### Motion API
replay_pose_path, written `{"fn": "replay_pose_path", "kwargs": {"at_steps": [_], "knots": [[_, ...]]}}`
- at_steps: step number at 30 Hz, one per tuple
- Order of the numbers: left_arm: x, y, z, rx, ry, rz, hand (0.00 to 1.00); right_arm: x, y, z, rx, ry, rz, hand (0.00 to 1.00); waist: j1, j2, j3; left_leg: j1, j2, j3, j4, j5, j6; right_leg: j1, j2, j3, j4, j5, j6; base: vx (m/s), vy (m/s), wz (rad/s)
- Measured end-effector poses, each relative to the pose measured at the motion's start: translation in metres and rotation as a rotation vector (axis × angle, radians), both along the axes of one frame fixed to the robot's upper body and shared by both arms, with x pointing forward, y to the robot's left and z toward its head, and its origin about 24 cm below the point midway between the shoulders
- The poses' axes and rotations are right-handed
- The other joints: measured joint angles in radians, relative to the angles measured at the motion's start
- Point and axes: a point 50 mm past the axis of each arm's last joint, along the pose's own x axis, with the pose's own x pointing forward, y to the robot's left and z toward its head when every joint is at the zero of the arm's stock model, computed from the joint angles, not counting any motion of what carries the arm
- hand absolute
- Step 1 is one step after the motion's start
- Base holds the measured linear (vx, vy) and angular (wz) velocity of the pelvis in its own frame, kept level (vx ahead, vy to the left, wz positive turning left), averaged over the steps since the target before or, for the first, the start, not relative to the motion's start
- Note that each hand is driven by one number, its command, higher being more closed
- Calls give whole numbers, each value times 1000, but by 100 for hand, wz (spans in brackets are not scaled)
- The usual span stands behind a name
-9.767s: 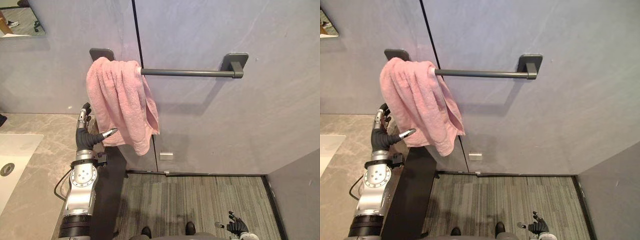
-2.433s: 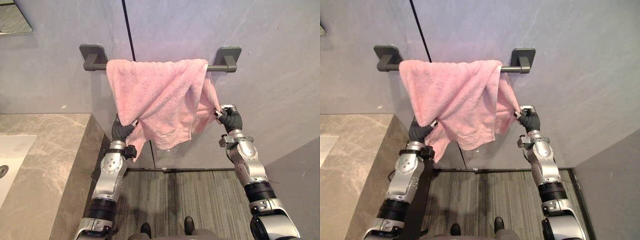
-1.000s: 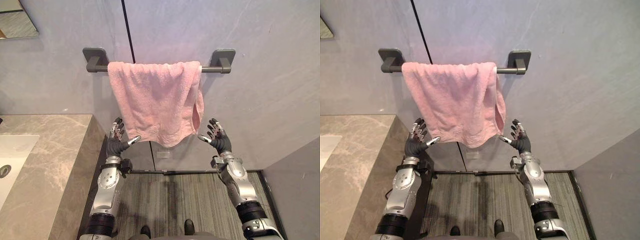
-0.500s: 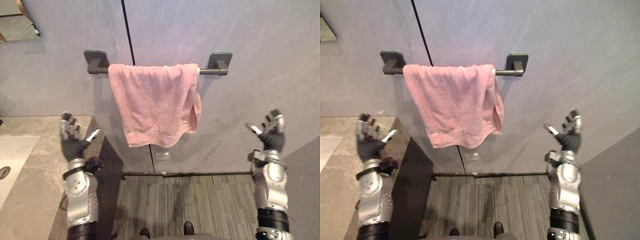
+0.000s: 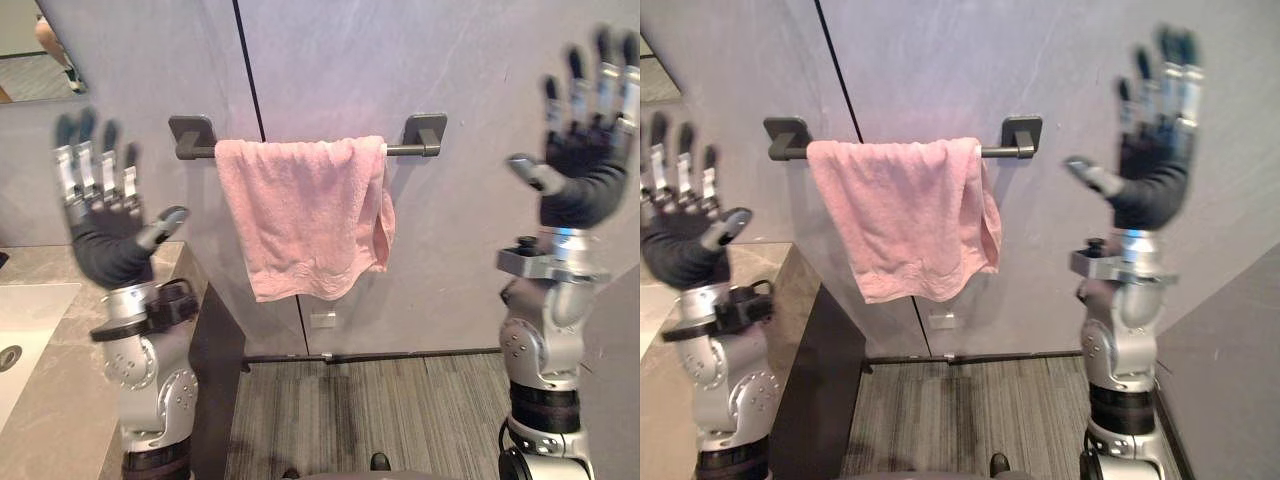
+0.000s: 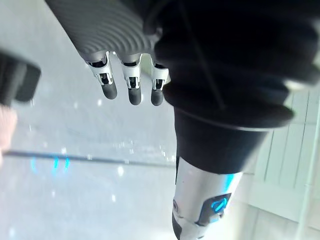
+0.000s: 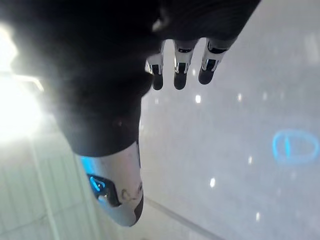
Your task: Organize washtable
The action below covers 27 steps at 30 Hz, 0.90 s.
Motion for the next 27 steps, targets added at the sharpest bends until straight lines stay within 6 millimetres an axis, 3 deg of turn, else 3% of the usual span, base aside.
{"fn": "replay_pose_path", "kwargs": {"at_steps": [4,9,19,27], "knots": [[13,-22,-2,49,17,-203,0,8,33,5,-87,-9,213,0,-1,0,-1,2,-3,6,-3,0,0,0,-2,2,0,0,1,0,0,0],[33,-42,-27,146,169,-331,0,22,63,-13,-272,104,368,0,-1,2,-2,13,-4,9,-35,16,2,-8,-1,5,0,0,1,-4,-1,-1],[49,-51,-61,273,354,-374,0,33,84,-50,-447,286,474,0,-1,5,-4,12,-5,22,-53,20,2,-24,0,17,0,1,1,-5,-7,-3],[60,-46,-96,355,531,-340,0,48,83,-82,-545,445,441,0,5,8,-8,-19,-5,23,-42,20,3,-49,-2,23,-1,7,4,-12,-7,-1]]}}
